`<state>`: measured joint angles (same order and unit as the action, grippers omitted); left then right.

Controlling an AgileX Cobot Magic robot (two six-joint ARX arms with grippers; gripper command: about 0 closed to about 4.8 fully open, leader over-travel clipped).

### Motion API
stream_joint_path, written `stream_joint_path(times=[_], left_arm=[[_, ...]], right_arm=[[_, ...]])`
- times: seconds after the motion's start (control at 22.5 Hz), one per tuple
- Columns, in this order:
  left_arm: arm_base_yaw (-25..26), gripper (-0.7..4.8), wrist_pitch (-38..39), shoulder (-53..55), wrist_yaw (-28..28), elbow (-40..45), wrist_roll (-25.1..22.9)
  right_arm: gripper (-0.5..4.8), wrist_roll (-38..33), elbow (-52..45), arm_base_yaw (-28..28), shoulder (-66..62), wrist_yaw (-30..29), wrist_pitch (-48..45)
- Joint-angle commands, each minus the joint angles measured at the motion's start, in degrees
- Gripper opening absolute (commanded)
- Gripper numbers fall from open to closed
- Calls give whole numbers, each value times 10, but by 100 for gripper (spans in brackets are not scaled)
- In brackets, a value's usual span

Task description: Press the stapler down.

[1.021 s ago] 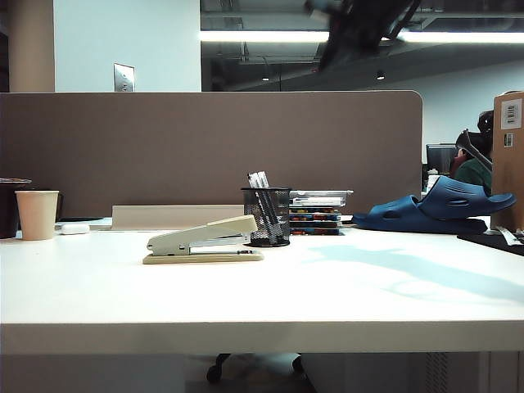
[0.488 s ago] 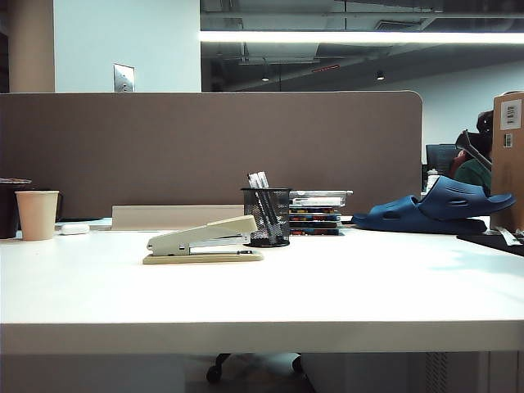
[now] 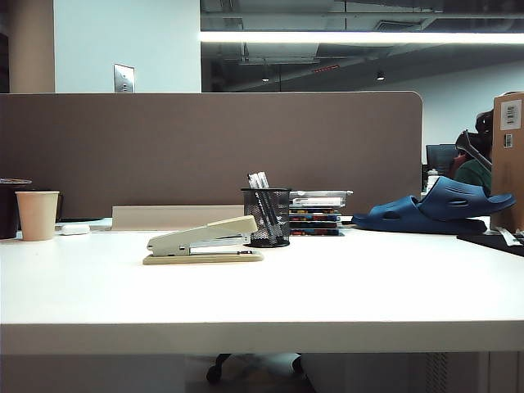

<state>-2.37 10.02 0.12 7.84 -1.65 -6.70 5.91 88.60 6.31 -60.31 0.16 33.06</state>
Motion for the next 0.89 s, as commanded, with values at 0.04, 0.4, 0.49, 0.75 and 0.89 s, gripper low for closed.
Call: stream_joint_path(times=[0.04, 0.4, 0.49, 0.75, 0.89], left_arm=[[0, -6, -40, 0, -2, -3, -1], [0, -6, -65, 0, -1, -4, 14], [0, -6, -65, 0, 2, -4, 14], [0, -6, -71, 0, 3, -4, 14], [0, -6, -71, 0, 3, -4, 14]], right_arm=[[-9, -1, -80, -1, 58, -2, -15], [-9, -37, -330, -11, 225, -52, -79], [-9, -39, -372, -39, 251, -52, -79], [-9, -38, -451, -66, 326, -50, -108], [-9, -42, -508, -66, 376, -50, -137]])
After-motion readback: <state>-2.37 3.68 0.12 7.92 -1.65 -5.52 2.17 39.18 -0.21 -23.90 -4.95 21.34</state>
